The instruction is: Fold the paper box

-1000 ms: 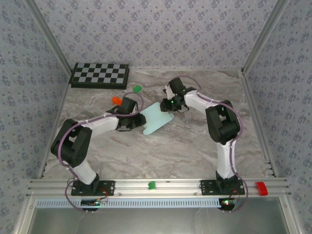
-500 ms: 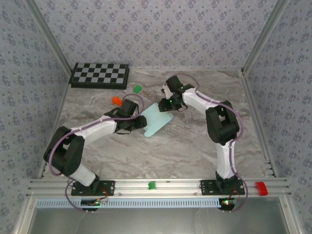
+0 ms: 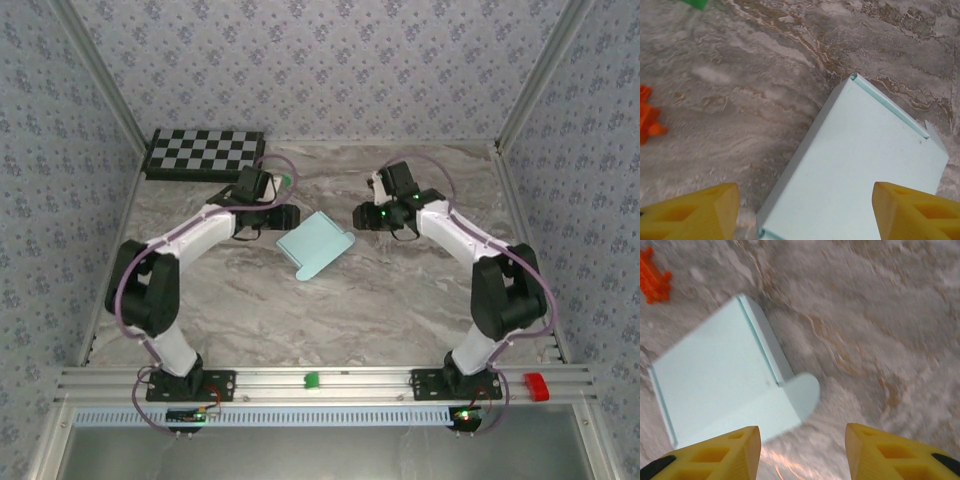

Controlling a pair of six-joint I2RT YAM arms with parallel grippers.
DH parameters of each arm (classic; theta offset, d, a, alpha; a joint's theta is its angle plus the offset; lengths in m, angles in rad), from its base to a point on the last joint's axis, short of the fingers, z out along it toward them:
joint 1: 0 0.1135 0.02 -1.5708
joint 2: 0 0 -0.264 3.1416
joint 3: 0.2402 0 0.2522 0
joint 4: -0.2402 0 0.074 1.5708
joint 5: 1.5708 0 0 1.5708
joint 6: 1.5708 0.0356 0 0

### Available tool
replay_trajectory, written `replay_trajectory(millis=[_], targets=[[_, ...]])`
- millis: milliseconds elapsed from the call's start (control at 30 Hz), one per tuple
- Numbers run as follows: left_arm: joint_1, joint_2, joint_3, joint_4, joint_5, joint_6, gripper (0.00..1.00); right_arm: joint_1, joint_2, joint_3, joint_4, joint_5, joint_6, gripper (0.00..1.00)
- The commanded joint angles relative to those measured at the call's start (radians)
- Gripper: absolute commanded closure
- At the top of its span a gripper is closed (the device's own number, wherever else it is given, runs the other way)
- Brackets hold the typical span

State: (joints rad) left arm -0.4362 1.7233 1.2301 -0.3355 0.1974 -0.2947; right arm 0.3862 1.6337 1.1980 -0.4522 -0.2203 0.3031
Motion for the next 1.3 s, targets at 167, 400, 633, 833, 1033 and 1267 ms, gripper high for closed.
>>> replay_trajectory(millis=[167,400,633,833,1033,1267], targets=[[0.022,0.167,0.118,0.010,0.220,0.128,0.30,-0.021,-0.166,-0.231,0.082,0.017,0.092,0.50],[0.021,0.213,0.088,0.034,0.266,0.095,0.33,-0.025,-0.201,-0.319,0.092,0.027,0.103,0.51],[0.012,0.173,0.002,0.078,0.277,-0.009,0.41,-0.025,-0.200,-0.352,0.125,0.039,0.128,0.50],[-0.005,0.097,-0.115,0.172,0.264,-0.130,0.43,-0.025,-0.178,-0.362,0.148,0.033,0.141,0.50],[-0.037,0.036,-0.168,0.216,0.247,-0.179,0.43,-0.026,-0.165,-0.384,0.208,-0.011,0.169,0.50],[-0.096,0.012,-0.218,0.316,0.229,-0.286,0.44,-0.027,-0.135,-0.420,0.331,-0.110,0.219,0.47]])
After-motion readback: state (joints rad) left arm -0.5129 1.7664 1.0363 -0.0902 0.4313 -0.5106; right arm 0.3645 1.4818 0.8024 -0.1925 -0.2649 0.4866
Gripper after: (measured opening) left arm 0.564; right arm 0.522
